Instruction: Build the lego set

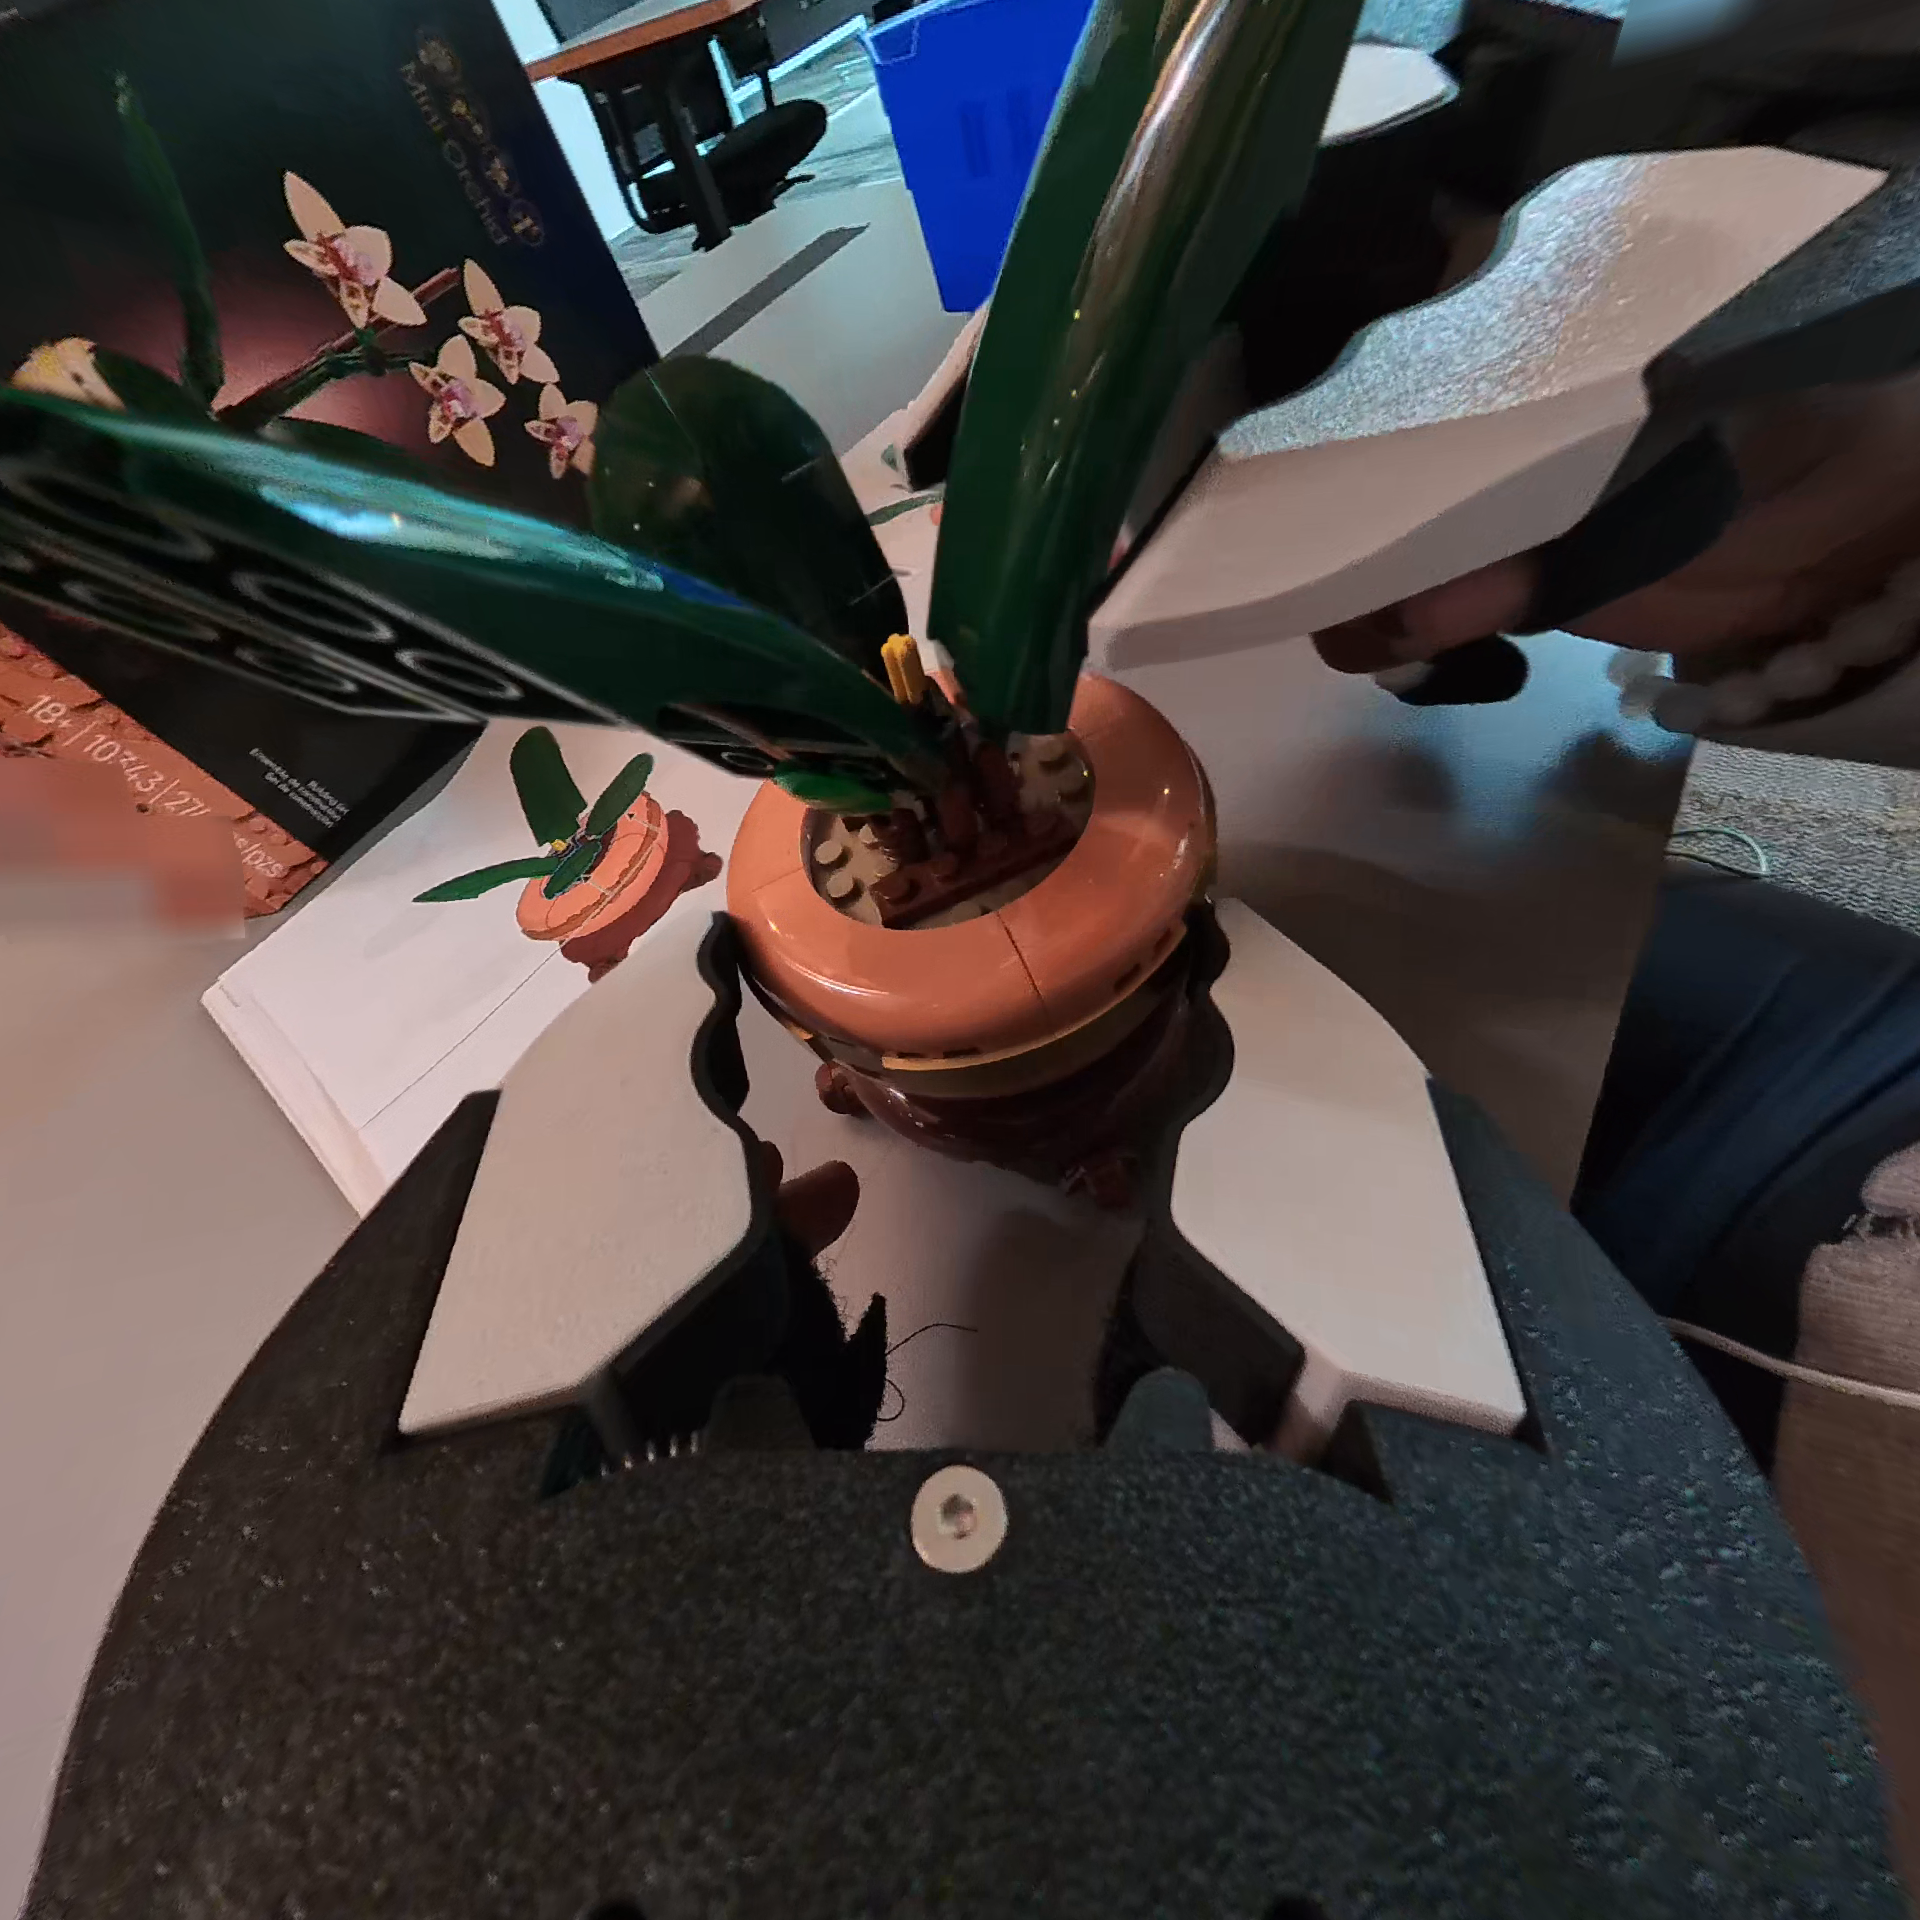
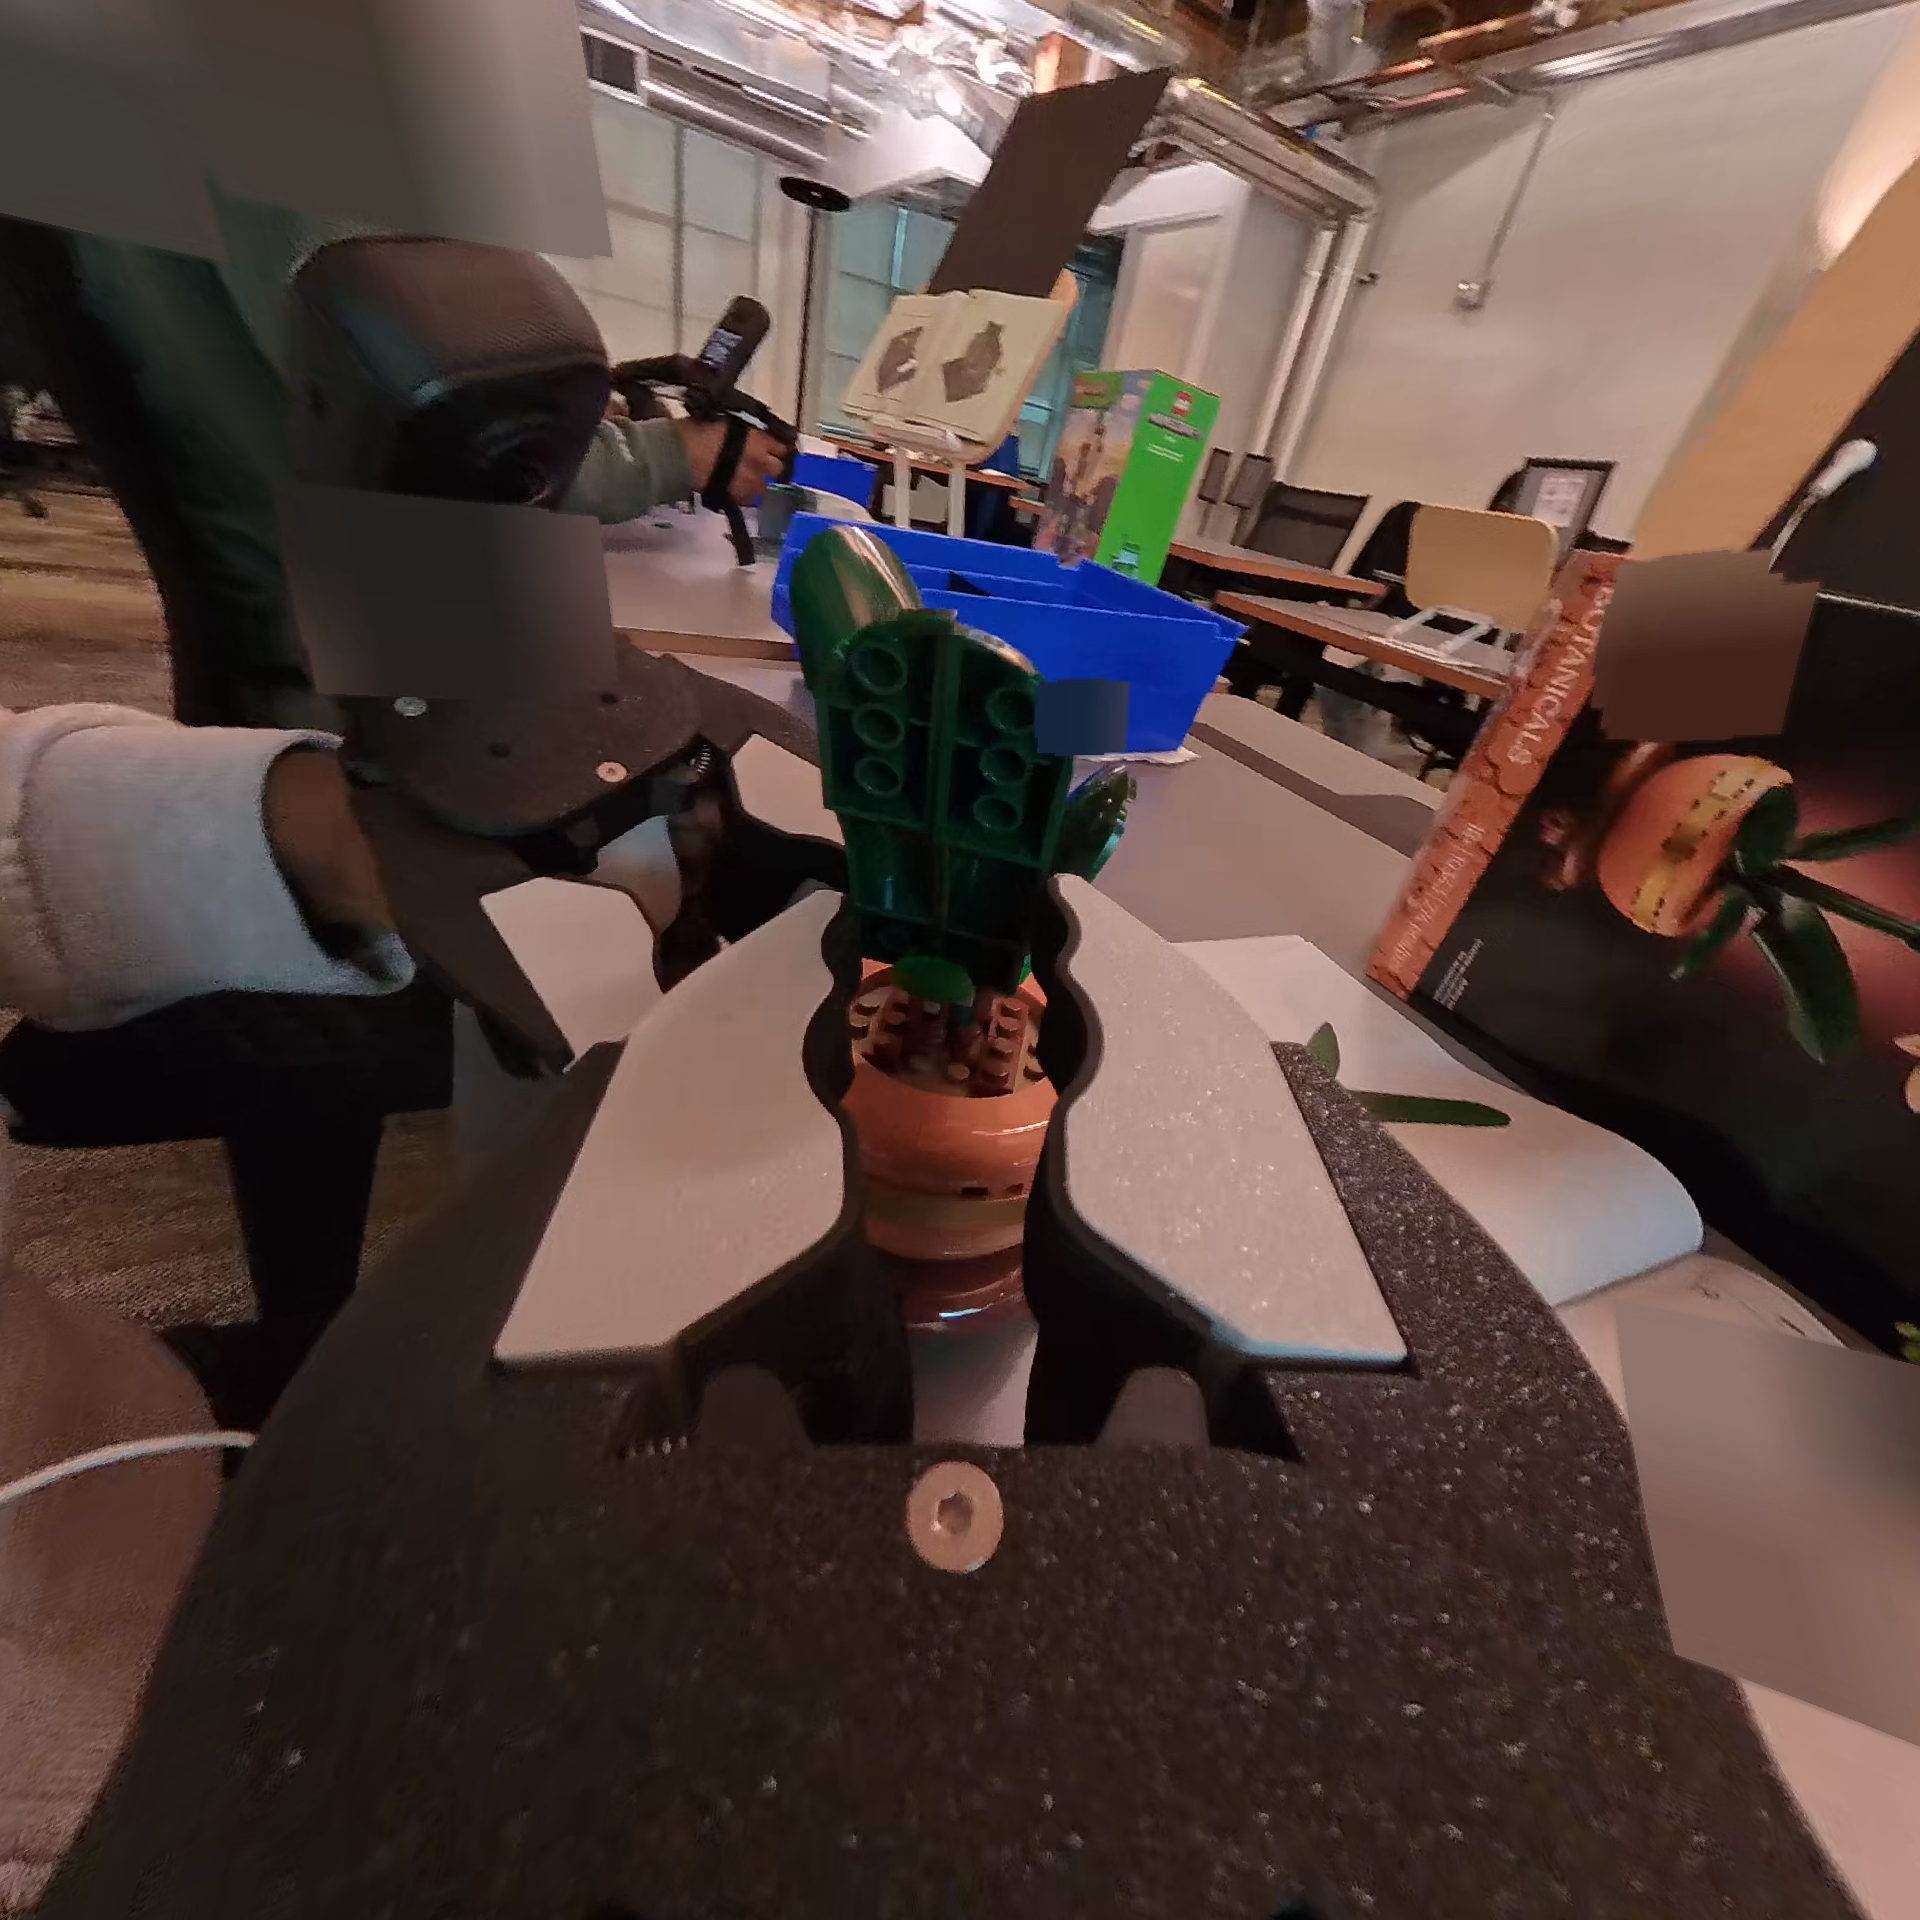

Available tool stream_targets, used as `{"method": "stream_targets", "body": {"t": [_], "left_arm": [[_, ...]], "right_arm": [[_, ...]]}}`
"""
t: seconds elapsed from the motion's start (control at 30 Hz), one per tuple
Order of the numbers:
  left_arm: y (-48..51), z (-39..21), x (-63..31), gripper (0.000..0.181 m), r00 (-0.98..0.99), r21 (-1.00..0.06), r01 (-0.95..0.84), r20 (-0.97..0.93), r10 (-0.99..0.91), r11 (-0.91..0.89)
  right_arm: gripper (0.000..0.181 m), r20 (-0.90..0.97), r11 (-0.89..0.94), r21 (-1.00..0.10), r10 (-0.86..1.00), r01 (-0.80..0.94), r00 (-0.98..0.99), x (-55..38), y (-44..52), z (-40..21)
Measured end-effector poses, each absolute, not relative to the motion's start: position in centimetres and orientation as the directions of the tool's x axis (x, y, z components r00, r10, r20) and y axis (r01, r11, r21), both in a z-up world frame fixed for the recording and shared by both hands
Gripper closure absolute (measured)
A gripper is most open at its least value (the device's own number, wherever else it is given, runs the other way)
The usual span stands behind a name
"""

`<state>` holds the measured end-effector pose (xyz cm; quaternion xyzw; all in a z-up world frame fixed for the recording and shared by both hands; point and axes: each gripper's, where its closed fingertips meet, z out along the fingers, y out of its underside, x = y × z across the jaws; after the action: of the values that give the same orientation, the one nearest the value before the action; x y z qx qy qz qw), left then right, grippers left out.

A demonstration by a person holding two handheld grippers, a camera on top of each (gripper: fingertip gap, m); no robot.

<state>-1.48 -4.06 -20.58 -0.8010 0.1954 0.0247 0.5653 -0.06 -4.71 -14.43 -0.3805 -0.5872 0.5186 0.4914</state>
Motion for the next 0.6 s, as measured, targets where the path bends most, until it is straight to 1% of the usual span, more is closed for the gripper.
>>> {"method": "stream_targets", "body": {"t": [0.23, 0.43, 0.53, 0.6], "left_arm": [[-3.92, -20.58, -1.74, 0.098, 0.946, -0.895, -0.314, -0.267, -0.186, -0.317], [-3.86, -20.58, -2.07, 0.098, 0.953, -0.888, -0.299, -0.295, -0.066, -0.349], [-3.77, -20.68, -2.12, 0.098, 0.944, -0.877, -0.324, -0.325, -0.06, -0.354], [-3.78, -20.7, -2.07, 0.098, 0.944, -0.878, -0.326, -0.32, -0.078, -0.35]], "right_arm": [[0.15, 0.133, 0.134, -0.991, 0.989, 0.01, -0.071, -0.22, -4.4, -14.55], [0.15, 0.137, 0.135, -0.989, 0.99, 0.063, 0.044, -0.35, -4.34, -14.65], [0.15, 0.163, 0.16, -0.985, 0.986, 0.062, 0.043, -0.47, -4.4, -14.6], [0.145, 0.187, 0.188, -0.982, 0.982, 0.034, -0.019, -0.49, -4.74, -14.41]]}}
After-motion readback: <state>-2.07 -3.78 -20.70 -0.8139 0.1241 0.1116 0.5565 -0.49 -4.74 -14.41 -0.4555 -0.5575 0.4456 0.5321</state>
